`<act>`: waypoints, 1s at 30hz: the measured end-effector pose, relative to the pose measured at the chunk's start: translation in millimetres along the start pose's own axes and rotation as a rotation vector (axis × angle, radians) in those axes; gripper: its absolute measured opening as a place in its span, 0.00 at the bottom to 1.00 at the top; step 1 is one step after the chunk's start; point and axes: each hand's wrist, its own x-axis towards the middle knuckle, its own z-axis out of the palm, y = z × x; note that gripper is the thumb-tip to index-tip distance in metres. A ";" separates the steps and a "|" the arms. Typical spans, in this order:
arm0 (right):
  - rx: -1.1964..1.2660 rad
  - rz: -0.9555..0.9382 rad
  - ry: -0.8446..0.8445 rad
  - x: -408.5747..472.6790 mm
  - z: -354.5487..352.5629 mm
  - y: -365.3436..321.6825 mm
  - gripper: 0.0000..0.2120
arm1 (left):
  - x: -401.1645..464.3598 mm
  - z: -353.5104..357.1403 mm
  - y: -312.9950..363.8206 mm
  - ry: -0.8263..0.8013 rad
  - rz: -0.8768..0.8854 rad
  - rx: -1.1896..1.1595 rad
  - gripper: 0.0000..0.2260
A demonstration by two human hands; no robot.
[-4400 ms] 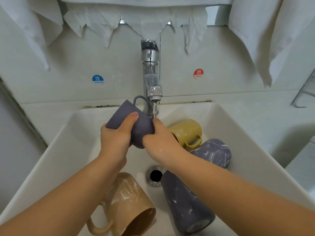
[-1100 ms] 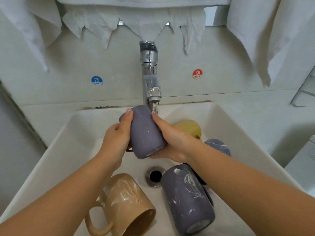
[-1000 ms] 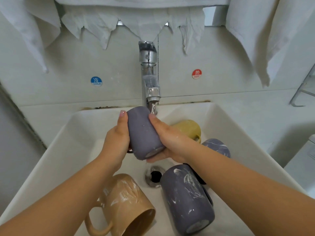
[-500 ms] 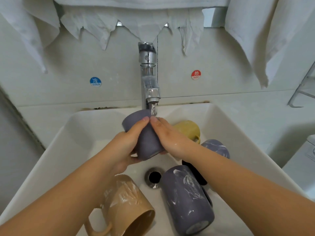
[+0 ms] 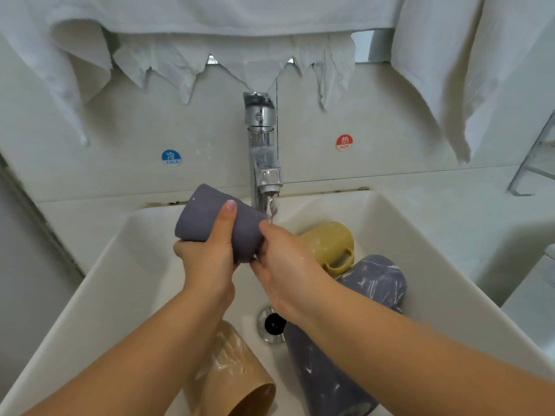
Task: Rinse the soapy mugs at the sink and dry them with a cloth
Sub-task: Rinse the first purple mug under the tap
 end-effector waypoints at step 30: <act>0.117 0.014 -0.030 18.9 1.8 14.2 0.22 | -12.7 7.7 8.3 -0.068 -0.361 -0.464 0.27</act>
